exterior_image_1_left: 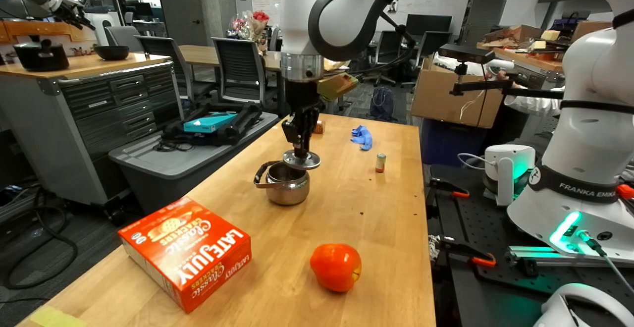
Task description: Put the lid on the teapot
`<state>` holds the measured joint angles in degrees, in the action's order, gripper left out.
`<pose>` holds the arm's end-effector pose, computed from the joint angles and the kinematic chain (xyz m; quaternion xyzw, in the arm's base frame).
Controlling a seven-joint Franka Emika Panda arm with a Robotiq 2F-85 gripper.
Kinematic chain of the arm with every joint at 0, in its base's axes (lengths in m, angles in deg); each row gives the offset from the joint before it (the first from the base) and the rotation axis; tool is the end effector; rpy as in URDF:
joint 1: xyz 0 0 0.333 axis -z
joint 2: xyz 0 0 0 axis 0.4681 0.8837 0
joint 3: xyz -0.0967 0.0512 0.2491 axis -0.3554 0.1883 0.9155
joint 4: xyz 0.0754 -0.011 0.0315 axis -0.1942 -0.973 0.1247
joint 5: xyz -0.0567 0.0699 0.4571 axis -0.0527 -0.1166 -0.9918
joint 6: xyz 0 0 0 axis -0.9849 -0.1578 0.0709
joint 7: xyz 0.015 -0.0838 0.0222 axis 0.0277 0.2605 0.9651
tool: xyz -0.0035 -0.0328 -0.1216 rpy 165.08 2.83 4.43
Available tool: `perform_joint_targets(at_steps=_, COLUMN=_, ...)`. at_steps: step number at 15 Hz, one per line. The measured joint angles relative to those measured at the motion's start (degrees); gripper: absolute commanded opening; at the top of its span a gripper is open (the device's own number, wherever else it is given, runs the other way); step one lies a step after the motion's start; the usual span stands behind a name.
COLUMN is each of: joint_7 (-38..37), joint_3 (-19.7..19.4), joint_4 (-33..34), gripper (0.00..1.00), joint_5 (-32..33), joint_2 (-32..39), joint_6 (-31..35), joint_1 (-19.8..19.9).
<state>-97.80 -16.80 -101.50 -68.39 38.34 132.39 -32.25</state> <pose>0.5902 0.0583 0.1492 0.9984 -0.0556 0.0044 0.0014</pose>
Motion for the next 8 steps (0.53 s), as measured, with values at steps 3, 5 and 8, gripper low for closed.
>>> perform_joint_targets(at_steps=3, joint_7=-0.4, joint_3=0.5, joint_4=0.4, gripper=0.07, joint_5=0.0, joint_2=2.0, joint_6=0.5, joint_1=-0.9)
perform_joint_targets(at_steps=5, joint_7=-1.1, joint_3=0.5, joint_4=1.0, gripper=0.07, joint_5=0.0, joint_2=3.6, joint_6=1.0, joint_1=-1.6)
perform_joint_targets(at_steps=8, joint_7=-1.9, joint_3=0.6, joint_4=2.4, gripper=0.07, joint_5=-0.6, joint_2=4.9, joint_6=1.2, joint_1=-2.1)
